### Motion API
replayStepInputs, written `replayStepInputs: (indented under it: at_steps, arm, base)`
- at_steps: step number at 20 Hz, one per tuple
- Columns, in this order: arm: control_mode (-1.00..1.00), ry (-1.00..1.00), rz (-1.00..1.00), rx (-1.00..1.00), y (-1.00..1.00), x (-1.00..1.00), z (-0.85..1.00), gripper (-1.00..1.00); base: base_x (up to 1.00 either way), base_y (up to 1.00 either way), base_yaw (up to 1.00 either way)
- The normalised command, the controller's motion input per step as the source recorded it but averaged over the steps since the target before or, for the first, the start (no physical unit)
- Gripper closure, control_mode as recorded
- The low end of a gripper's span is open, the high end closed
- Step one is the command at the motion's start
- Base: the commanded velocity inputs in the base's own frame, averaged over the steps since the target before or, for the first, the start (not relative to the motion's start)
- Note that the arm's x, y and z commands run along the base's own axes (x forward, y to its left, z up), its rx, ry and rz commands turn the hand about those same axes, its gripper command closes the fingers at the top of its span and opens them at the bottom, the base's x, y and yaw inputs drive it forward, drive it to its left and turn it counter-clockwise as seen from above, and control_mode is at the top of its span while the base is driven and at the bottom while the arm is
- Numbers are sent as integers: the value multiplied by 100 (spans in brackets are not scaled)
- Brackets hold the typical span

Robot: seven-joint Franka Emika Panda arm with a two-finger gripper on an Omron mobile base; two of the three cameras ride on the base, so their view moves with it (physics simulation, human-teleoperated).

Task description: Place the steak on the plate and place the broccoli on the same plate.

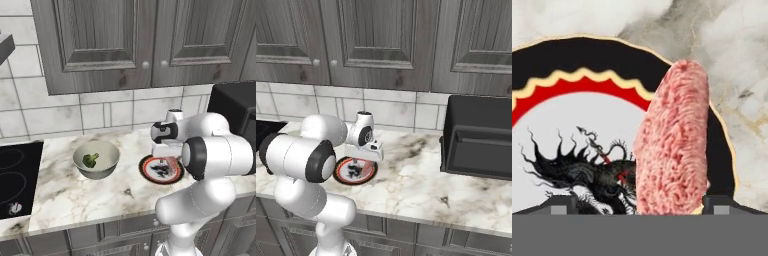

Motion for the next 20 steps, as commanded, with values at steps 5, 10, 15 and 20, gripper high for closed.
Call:
replayStepInputs:
  at_steps: [5,10,15,20]
  arm:
    - [-100,0,1,0,65,0,23,-100]
    - [-100,0,5,0,75,0,29,-100]
    - [-100,0,3,0,71,0,32,-100]
    - [-100,0,3,0,62,0,34,-100]
  base:
    - [0,0,0]
    - [0,0,0]
    - [0,0,0]
    - [0,0,0]
